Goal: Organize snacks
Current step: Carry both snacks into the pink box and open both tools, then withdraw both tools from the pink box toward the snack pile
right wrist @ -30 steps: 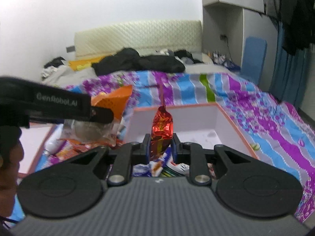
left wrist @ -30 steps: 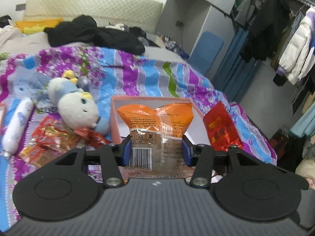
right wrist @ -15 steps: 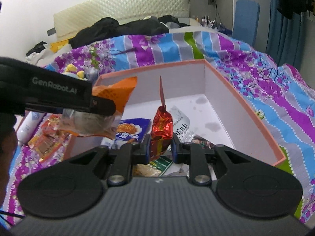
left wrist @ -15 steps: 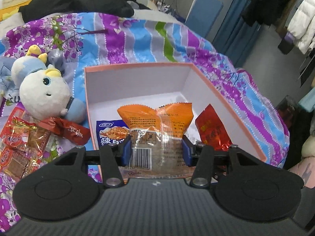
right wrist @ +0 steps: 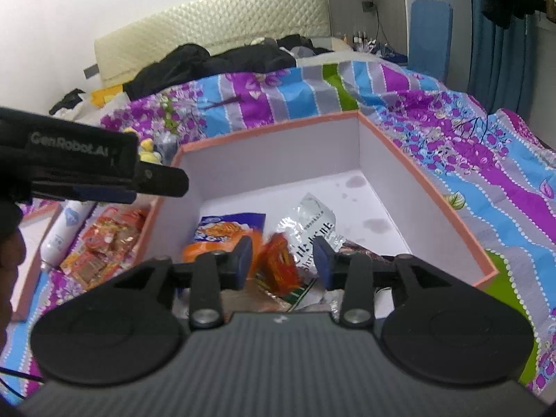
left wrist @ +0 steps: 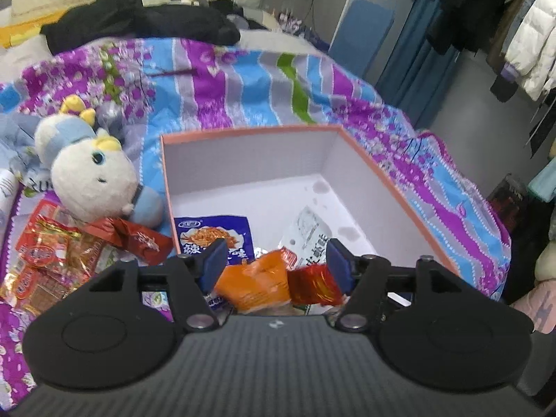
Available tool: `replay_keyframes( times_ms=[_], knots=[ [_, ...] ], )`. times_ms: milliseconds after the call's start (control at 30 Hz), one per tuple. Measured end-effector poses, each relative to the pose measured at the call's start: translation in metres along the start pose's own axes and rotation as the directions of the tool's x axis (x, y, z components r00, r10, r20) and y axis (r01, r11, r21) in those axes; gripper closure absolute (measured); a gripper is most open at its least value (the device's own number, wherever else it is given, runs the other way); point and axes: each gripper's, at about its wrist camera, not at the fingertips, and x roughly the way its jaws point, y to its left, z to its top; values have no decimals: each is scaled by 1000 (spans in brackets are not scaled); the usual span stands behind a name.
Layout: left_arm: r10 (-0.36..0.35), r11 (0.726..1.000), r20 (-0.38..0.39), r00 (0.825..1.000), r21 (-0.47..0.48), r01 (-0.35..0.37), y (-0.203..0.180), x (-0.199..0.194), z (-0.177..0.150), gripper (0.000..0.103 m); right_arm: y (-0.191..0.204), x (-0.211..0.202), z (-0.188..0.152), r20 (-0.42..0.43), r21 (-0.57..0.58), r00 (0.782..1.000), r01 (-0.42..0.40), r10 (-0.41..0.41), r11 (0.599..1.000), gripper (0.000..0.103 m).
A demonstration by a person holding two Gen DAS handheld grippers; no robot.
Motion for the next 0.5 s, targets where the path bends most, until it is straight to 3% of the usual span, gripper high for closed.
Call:
replay_keyframes(
  times_ms=[500],
  knots=[
    [43,999,162,986,-9,-42,1,-140,-30,35,40,-98,3,156,-27,986,-59,63,998,62]
  ],
)
